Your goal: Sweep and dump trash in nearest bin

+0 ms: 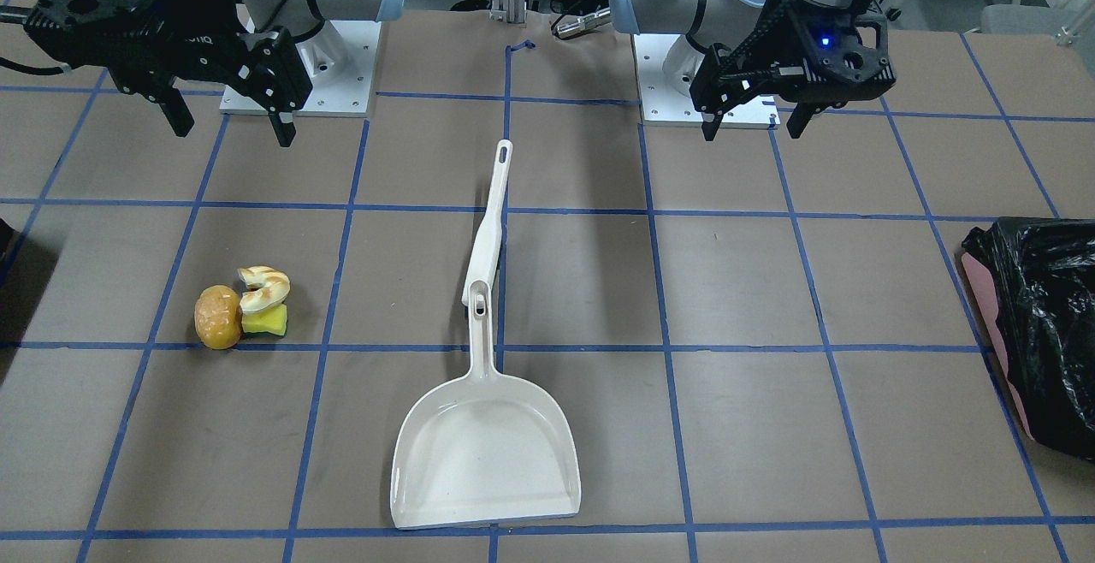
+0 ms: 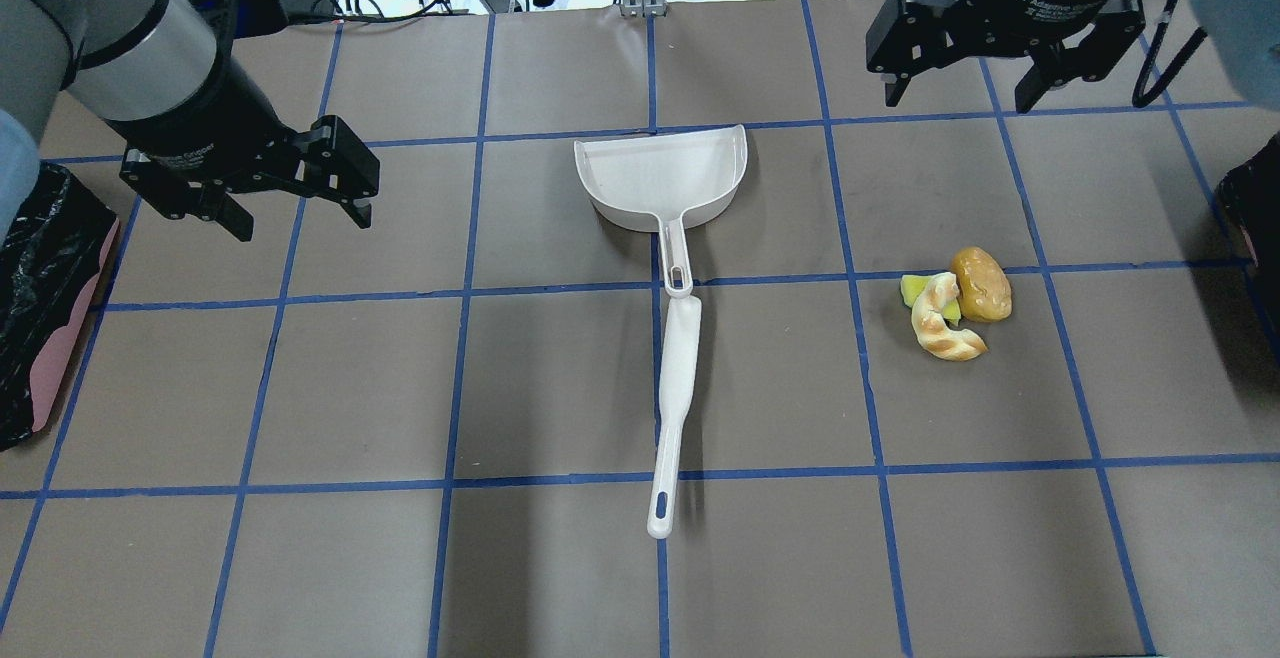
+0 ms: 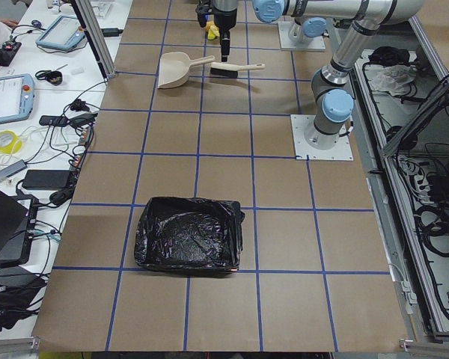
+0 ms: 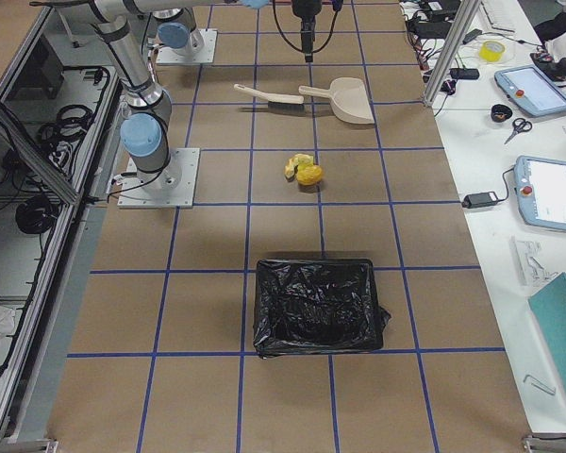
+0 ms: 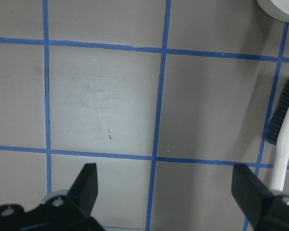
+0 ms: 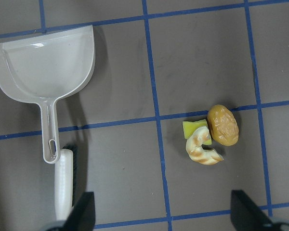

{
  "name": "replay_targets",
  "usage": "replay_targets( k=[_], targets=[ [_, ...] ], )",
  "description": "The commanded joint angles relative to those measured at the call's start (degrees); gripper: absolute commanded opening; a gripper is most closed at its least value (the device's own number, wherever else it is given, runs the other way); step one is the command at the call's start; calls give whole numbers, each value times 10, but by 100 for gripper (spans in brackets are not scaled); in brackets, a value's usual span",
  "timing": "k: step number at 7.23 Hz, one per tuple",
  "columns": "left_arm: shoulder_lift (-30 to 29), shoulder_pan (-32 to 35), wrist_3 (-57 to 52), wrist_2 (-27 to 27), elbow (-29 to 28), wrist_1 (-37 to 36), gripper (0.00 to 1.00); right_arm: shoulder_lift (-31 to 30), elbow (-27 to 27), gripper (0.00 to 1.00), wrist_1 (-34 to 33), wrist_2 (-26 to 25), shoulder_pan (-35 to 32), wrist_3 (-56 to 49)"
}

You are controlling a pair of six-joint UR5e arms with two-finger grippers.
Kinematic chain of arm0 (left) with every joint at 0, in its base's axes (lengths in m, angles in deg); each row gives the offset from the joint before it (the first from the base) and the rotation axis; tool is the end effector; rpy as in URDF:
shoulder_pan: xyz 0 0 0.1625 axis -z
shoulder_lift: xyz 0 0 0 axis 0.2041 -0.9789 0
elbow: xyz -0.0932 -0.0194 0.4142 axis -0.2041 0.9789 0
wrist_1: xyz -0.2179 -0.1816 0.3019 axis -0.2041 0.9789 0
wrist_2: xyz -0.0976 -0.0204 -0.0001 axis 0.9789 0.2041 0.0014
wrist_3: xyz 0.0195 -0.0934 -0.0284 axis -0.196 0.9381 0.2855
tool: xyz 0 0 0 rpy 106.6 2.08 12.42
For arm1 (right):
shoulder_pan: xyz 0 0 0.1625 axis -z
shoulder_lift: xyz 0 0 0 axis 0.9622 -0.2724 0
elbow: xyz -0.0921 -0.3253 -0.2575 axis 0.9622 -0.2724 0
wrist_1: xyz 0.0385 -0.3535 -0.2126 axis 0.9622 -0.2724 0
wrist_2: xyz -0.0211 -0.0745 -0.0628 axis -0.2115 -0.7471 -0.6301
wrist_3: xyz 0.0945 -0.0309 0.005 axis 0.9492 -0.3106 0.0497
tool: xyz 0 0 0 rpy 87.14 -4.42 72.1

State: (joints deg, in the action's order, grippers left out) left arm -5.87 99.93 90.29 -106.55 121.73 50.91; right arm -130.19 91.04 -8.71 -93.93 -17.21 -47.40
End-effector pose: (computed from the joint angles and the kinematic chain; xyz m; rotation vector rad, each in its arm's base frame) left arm -0.1190 -0.4461 0.5016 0.1203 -3.1382 0.0430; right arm 0.1447 -0.4787 0.5471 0.1778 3.1194 -0.2401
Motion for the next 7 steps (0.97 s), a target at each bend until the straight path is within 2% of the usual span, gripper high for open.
replay_targets(
  k=[1, 7],
  targets=[
    [-2, 0, 0, 1, 0, 0, 100, 0, 0, 100, 0, 0, 0, 0],
    [-7, 0, 1, 1, 0, -1, 100, -1, -1, 100, 4, -1, -1, 0]
  ],
)
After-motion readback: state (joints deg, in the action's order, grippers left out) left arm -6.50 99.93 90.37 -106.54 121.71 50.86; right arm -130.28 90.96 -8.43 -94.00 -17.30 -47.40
